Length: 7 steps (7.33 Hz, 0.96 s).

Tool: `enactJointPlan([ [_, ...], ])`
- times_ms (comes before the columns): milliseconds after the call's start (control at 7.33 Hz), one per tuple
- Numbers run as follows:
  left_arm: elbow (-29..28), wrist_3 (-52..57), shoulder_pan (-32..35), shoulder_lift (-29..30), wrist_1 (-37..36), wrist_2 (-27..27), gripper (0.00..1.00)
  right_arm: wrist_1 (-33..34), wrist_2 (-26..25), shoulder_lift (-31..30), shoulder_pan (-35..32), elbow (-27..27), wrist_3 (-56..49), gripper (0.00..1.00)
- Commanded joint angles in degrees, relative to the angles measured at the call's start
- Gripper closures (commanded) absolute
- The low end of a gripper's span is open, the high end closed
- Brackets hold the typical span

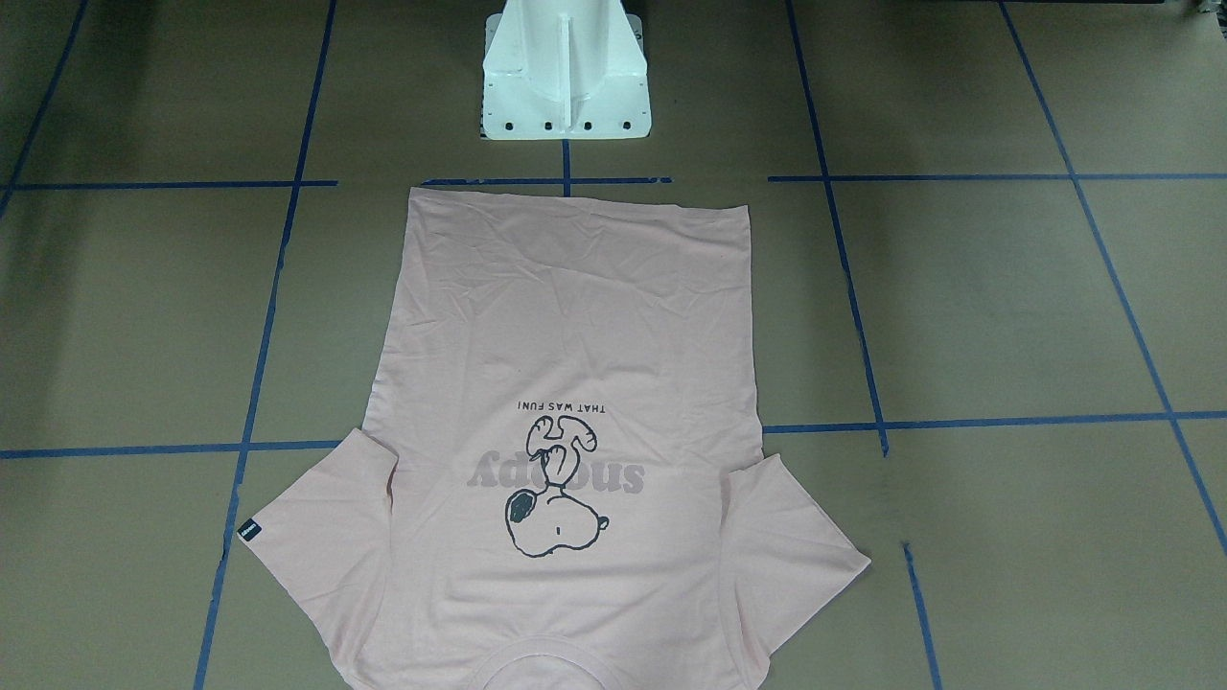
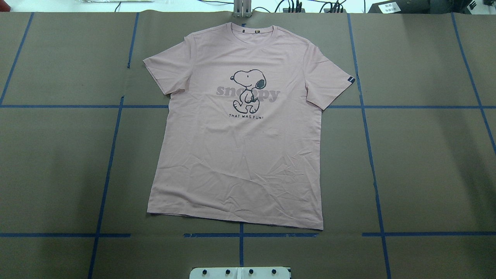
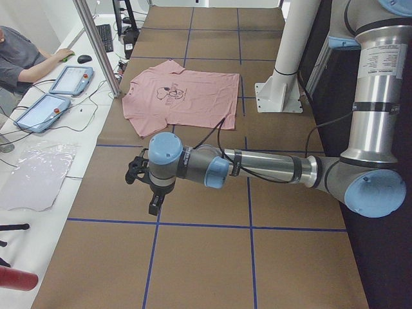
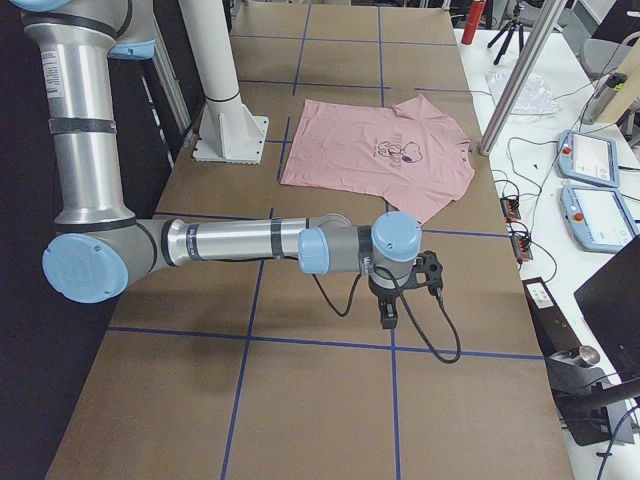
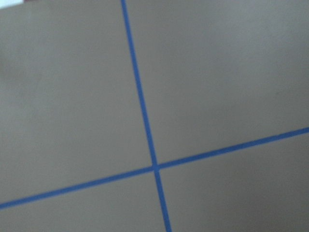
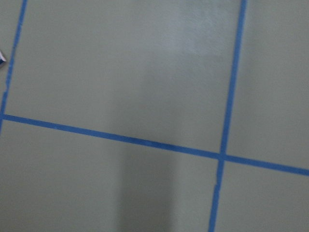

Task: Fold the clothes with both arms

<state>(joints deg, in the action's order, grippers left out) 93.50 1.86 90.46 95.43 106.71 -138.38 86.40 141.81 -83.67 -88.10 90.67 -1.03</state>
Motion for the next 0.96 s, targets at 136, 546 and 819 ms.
enactJointPlan([
  [136, -6.82, -6.22, -8.36, 5.0, 14.48, -2.15, 0.0, -14.66, 1.72, 14.52, 12.29, -11.53, 20.0, 0.0],
  [546, -14.9, -13.41, -12.14, 16.41, 14.67, 0.55, 0.0, -17.99, -11.85, 22.14, 22.67, -14.55, 25.28, 0.0],
  [819, -14.58, -25.07, -17.85, 18.21, 18.41, 10.81, 0.0, -27.37, -19.44, 25.55, 29.18, -17.95, 46.9, 0.0],
])
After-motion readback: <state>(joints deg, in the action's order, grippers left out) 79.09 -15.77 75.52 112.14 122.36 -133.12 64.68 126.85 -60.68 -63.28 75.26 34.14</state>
